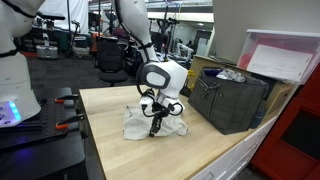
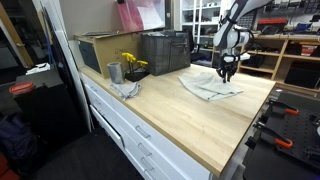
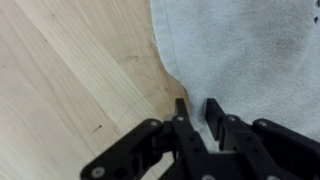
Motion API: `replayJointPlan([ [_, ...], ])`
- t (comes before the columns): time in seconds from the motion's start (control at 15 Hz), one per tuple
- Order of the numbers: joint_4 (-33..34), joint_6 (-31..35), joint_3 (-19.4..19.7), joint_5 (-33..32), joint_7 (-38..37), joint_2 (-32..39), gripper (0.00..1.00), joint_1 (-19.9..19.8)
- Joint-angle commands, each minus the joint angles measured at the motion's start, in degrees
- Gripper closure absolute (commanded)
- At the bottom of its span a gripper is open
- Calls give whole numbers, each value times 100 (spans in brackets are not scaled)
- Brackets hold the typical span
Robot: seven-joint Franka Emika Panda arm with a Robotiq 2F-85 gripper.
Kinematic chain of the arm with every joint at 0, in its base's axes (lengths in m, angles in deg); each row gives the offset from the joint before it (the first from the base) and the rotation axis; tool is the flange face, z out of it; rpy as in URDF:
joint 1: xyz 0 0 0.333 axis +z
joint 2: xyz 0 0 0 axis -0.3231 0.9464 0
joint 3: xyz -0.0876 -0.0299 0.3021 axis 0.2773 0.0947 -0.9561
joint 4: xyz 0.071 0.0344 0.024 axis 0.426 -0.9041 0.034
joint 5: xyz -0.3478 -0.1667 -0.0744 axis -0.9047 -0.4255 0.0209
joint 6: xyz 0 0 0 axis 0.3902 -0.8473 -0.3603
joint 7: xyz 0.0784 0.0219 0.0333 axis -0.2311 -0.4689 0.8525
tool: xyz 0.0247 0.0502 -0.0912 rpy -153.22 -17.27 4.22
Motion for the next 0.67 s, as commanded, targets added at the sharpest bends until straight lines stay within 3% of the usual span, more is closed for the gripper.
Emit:
replayJointPlan([
  [0.0,-128,-191,50,-98,-165,-223,100,106],
  [0.33,-226,-322,21,-49,-406,-302,99,288],
  [0.6,-691,-196,156,-151,-1483,-707,99,973],
])
